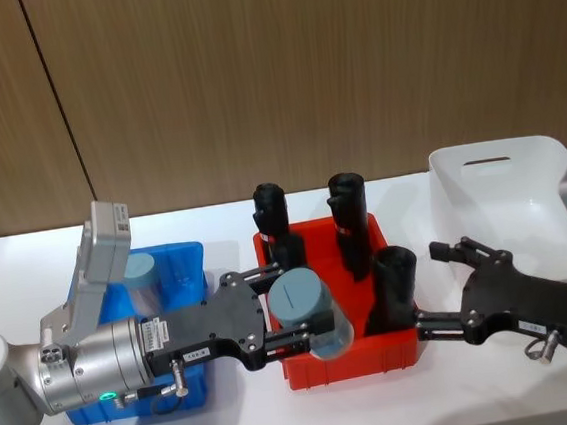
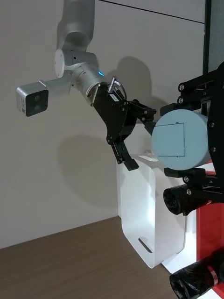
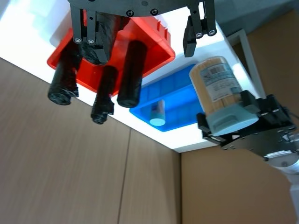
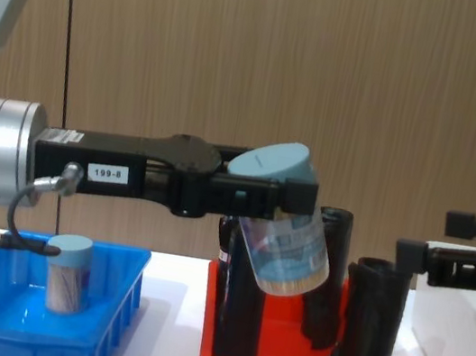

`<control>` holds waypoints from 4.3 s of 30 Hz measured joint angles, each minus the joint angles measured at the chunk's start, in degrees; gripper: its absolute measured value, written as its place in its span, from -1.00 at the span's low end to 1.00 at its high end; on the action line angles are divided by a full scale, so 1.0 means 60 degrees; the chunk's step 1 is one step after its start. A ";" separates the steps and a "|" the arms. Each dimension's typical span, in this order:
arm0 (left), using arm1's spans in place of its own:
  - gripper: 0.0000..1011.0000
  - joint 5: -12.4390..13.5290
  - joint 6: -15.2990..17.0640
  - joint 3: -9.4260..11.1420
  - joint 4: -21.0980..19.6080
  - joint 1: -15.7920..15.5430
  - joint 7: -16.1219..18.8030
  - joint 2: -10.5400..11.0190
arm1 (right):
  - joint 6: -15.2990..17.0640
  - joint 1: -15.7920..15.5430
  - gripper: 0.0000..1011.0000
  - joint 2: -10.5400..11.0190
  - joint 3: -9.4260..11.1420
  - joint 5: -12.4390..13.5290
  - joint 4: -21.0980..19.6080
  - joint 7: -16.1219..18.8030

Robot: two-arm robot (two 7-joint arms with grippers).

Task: Pick the cotton swabs from the blue box and place them into the white box.

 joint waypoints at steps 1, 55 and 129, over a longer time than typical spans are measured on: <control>0.31 0.0000 0.0000 0.0000 0.0000 0.0000 0.0000 0.0000 | 0.0053 0.0064 0.98 0.0000 -0.0028 -0.0042 0.0020 0.0138; 0.31 0.0002 0.0000 0.0000 0.0001 -0.0001 0.0001 0.0000 | 0.0572 0.1016 0.98 -0.0569 -0.1164 -0.0814 0.0309 0.1434; 0.99 0.0001 0.0000 0.0000 0.0001 -0.0001 0.0000 -0.0001 | 0.0188 0.1780 0.27 -0.1000 -0.1885 -0.0910 0.1258 0.1236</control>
